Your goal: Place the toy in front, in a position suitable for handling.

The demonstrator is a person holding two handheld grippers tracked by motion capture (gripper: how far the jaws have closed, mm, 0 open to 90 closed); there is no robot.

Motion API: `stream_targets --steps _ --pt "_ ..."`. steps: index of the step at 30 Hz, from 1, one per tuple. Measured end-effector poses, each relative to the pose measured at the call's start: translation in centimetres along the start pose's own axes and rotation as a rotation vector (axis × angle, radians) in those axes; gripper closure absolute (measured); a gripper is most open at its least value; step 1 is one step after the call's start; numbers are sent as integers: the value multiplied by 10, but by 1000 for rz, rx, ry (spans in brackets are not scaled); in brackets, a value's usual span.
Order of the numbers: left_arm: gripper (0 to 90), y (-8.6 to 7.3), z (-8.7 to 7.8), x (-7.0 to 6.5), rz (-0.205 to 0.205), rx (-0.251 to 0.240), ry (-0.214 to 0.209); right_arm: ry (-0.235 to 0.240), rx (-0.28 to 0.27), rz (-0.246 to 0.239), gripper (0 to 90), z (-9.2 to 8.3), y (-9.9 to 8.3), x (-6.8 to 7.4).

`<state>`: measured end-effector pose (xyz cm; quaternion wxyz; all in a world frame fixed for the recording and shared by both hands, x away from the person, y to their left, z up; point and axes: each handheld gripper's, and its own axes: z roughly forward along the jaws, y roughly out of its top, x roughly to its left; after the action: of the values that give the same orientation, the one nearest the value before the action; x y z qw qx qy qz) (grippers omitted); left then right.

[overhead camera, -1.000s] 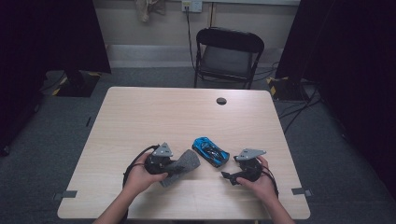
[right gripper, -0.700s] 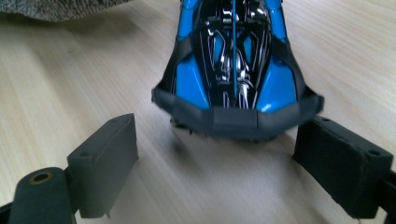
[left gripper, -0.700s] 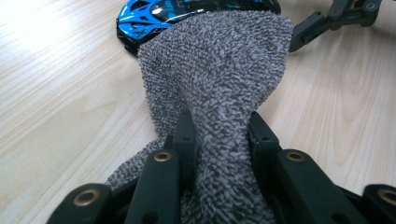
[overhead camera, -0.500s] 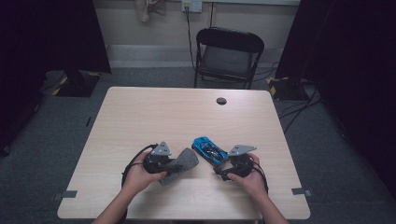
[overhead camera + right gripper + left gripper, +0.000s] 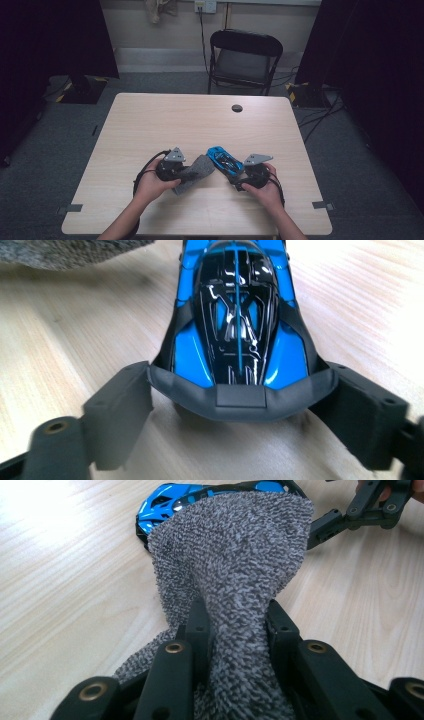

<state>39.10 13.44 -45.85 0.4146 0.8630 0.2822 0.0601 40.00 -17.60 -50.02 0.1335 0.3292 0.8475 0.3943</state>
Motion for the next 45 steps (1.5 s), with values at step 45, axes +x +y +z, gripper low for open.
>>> stream_targets --steps 45 --pt "718 87 79 -16 46 122 -23 -14 10 8 252 0 0 0"
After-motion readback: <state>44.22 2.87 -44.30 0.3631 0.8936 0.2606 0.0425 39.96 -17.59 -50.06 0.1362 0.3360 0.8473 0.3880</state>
